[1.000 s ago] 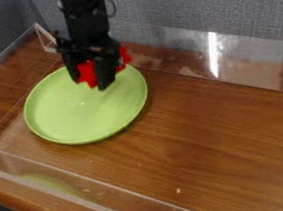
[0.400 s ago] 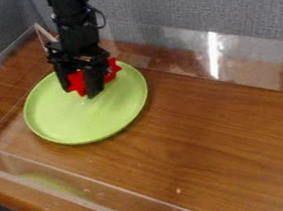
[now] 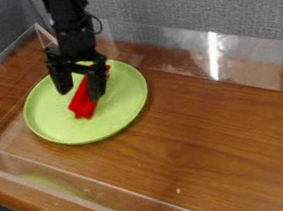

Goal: Put the red object on the green plate

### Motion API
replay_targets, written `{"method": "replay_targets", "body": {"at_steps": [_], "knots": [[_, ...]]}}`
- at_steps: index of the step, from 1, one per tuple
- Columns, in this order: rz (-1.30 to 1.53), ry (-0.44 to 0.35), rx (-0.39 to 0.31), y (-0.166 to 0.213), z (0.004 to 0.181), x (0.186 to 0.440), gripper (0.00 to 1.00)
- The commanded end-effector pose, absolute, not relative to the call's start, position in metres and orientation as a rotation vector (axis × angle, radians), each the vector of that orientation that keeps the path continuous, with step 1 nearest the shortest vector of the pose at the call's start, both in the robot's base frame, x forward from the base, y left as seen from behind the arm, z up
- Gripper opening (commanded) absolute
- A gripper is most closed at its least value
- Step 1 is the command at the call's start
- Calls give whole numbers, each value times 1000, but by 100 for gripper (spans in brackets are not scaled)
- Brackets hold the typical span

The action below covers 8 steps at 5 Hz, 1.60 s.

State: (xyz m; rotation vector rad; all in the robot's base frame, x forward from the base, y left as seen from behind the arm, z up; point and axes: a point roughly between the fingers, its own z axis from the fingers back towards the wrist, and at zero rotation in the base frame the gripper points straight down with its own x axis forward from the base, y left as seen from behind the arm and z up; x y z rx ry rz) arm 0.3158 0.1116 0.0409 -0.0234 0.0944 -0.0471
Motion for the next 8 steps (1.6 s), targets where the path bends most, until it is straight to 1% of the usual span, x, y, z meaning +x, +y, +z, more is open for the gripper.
{"method": "replay_targets", "body": {"at_steps": [1,3,4,5,6,7,8], "knots": [[-6,37,2,121,47,326,100],[-32,22,3,149,36,313,100],[-90,13,3,138,43,315,100],[-152,12,4,127,44,318,0],[-166,2,5,127,51,322,100],[-179,-4,5,128,55,326,0],[-183,-8,9,130,60,329,100]]}}
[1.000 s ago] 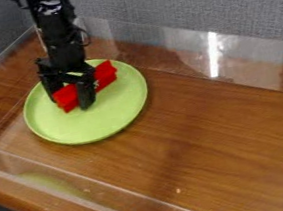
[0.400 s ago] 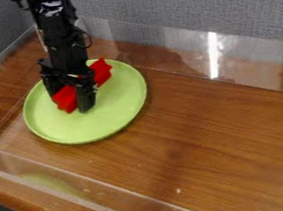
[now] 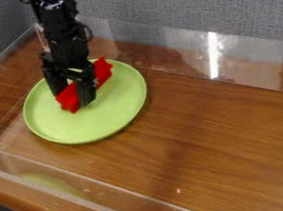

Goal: Put the red object on the green plate

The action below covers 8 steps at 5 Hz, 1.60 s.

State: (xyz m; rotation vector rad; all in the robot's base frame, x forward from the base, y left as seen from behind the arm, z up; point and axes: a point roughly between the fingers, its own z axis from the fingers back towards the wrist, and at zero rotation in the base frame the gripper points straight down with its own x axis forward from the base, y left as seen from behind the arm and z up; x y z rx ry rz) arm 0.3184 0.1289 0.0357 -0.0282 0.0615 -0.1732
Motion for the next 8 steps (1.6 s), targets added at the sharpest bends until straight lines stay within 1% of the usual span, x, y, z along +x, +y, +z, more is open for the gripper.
{"method": "replay_targets", "body": {"at_steps": [1,2,3,4,5,6,7,8], "knots": [[-161,-5,10,125,59,331,0],[-129,-4,9,122,60,331,0],[-109,-11,13,114,73,330,100],[-169,-38,24,115,100,330,100],[-226,-92,43,109,145,326,100],[-235,-113,53,90,166,309,100],[-232,-125,36,83,172,300,100],[-228,-110,32,86,157,301,100]]}}
